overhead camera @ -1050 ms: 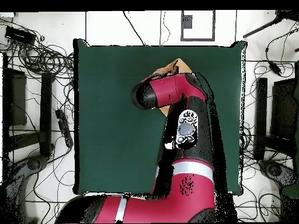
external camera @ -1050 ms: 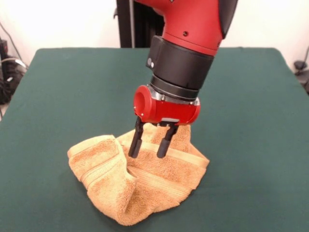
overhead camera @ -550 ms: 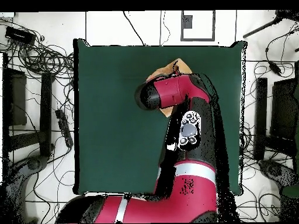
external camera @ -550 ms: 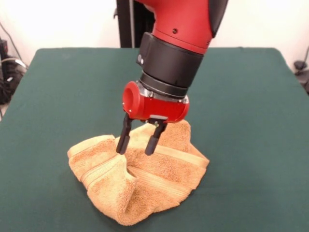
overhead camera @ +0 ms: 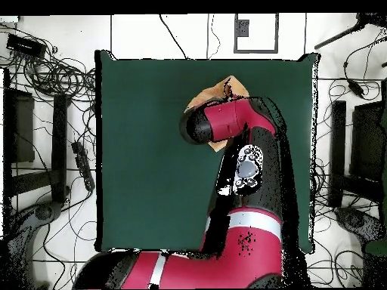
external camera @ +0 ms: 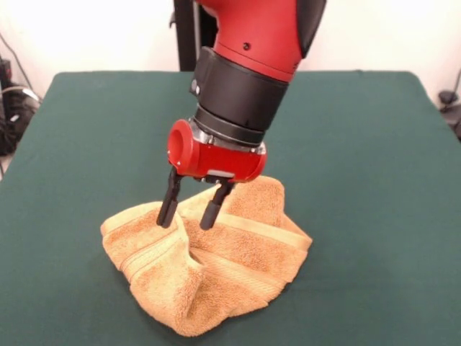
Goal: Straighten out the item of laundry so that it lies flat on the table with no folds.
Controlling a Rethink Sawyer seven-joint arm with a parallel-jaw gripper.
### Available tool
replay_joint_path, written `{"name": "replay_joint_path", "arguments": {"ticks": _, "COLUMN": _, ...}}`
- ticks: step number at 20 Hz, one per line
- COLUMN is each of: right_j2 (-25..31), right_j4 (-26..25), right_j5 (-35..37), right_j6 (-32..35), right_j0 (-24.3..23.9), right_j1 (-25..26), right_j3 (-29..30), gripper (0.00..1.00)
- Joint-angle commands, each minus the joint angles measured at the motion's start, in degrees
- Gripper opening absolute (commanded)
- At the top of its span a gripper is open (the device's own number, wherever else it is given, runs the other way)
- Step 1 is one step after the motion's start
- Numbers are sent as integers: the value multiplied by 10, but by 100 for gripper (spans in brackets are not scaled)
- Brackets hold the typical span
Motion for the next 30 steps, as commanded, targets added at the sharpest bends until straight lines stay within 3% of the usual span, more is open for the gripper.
{"name": "replay_joint_path", "arguments": {"ticks": 1, "right_j2": 15, "right_j4": -29, "right_j5": -51, "right_j6": 66, "right_j0": 9, "right_j1": 71, "right_j3": 16, "gripper": 100}}
{"name": "replay_joint_path", "arguments": {"ticks": 11, "right_j2": 29, "right_j4": 13, "right_j5": -55, "right_j6": 79, "right_j0": -2, "right_j1": 84, "right_j3": 22, "gripper": 100}}
{"name": "replay_joint_path", "arguments": {"ticks": 30, "right_j2": 50, "right_j4": -30, "right_j5": -51, "right_j6": -28, "right_j0": -30, "right_j1": 71, "right_j3": 20, "gripper": 100}}
